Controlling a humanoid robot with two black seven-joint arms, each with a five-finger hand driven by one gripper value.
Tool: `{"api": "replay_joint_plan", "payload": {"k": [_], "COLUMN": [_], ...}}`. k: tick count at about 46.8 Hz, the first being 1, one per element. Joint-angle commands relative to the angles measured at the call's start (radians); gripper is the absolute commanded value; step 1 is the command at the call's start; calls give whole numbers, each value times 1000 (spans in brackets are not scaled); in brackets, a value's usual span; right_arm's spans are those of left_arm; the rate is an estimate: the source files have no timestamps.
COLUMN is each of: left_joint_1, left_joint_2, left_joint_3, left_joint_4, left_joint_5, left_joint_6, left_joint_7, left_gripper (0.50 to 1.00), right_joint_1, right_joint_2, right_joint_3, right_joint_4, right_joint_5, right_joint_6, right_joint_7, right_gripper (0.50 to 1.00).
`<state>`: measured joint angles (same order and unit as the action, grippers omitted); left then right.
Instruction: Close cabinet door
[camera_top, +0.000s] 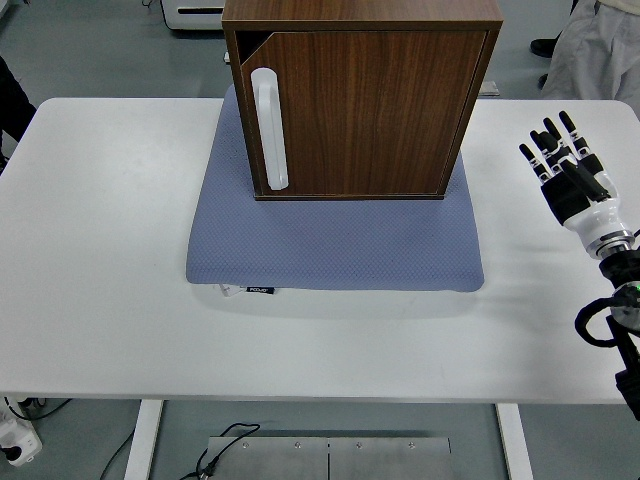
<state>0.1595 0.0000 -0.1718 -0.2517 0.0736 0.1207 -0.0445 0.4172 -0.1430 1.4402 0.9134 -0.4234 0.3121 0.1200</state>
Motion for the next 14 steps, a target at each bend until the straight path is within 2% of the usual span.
{"api": "replay_joint_plan", "payload": {"k": [1, 14], "left_joint_1": [0, 0], "left_joint_2": [0, 0], "left_joint_3": [1, 0], "left_joint_4": [0, 0], "left_joint_5": [0, 0], "left_joint_6": [0, 0], "left_joint_7": [0, 0], "left_gripper": [1000, 1000], "right_joint_1": [6, 22], "right_joint_2": [13, 25], "right_joint_3": [-1, -1], "right_joint_4": [-5, -7], "right_joint_5": [0, 28], "right_joint_6": [-13, -50], "right_joint_7": [0, -2], "right_gripper": [1000, 1000]}}
